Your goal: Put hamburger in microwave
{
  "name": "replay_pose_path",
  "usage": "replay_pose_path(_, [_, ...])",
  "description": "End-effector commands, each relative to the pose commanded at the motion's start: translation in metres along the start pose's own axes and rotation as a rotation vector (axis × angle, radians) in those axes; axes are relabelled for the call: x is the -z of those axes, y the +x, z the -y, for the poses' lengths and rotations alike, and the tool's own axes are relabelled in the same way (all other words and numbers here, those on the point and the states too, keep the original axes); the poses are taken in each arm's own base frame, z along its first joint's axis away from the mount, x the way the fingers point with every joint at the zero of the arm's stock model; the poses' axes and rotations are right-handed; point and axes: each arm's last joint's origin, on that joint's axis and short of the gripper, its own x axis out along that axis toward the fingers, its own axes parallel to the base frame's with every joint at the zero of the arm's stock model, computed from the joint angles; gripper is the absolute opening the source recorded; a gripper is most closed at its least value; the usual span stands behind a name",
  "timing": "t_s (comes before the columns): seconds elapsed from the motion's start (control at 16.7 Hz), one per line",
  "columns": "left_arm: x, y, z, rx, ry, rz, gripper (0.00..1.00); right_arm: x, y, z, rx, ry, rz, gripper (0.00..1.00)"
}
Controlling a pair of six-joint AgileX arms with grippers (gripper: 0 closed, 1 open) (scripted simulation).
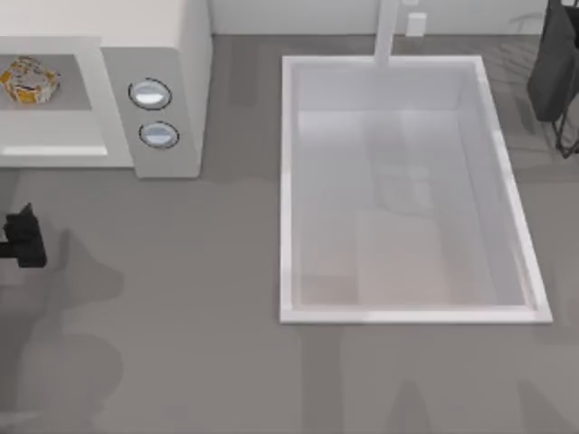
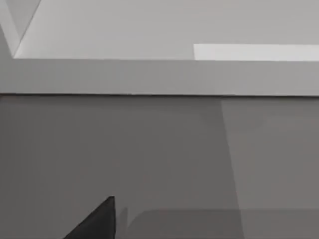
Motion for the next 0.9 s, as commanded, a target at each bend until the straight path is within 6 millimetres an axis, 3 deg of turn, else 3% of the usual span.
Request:
replay_pose_path(0.3, [-0.005, 0.002, 0.000, 0.001, 0.004, 0.013, 1.00, 0.000, 0.000, 0.000, 0.000, 0.000, 0.000, 1.00])
replay_pose_path(0.9, [-0.057, -0.015, 0.000, 0.001, 0.002, 0.007, 1.00, 0.000, 0.000, 0.000, 0.000, 0.000, 0.000, 1.00])
